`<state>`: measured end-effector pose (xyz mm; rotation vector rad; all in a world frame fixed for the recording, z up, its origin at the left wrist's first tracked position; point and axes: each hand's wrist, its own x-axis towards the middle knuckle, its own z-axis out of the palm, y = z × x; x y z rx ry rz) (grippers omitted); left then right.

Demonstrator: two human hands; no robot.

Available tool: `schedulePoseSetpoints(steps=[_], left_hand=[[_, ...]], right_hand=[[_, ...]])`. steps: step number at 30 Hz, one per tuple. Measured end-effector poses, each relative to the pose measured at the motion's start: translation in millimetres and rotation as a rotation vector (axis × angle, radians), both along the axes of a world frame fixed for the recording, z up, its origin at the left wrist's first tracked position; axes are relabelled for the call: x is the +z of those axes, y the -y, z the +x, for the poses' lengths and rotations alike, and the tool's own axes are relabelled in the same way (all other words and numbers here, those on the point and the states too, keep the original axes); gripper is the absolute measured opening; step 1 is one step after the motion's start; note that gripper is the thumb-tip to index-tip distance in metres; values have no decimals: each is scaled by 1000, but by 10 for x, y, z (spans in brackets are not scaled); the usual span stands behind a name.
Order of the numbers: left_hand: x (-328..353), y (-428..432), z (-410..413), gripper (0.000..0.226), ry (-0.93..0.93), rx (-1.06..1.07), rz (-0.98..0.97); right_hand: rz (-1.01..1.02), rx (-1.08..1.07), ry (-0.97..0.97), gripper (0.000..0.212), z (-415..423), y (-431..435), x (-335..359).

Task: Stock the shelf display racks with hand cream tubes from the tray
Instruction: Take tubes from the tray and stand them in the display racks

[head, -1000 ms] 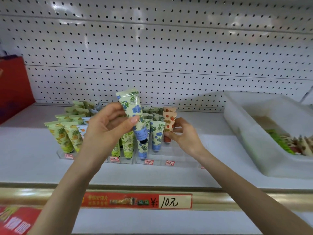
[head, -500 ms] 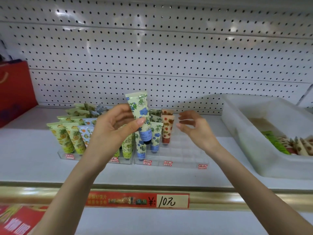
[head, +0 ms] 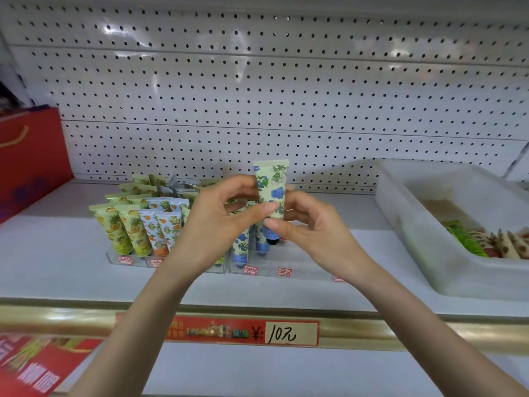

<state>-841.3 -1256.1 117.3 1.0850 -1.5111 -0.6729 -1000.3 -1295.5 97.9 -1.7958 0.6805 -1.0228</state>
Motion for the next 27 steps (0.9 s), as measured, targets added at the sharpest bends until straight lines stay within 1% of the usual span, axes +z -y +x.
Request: schedulePoseSetpoints(steps=[4, 6, 9, 11, 13, 15, 17, 22, 27], left_hand=[[-61, -42, 23, 31, 133, 91, -38], [-125, -72, 98, 36, 321, 229, -83], [-261, -105, 245, 53, 716, 428, -185], [-356, -139, 321, 58, 886, 483, -184], [-446, -173, 392, 63, 995, 491, -130], [-526, -206, 451, 66, 1067, 497, -104], [-579, -239, 489, 67, 1101, 499, -90], [-651, -297, 528, 70, 1124, 492, -54], [-657, -304, 562, 70, 1119, 497, -42]], right_hand=[[23, -32, -41, 19, -1, 44, -133], [56, -66, -33, 20, 14, 83, -237], [88, -138, -40, 22, 56, 131, -396], [80, -179, -82, 24, 92, 161, -498], [71, -203, -114, 26, 129, 179, -579], [74, -224, -123, 25, 161, 185, -641], [81, -245, -127, 24, 182, 190, -689], [88, -270, -139, 29, 240, 198, -769], [74, -282, -182, 29, 250, 190, -787]])
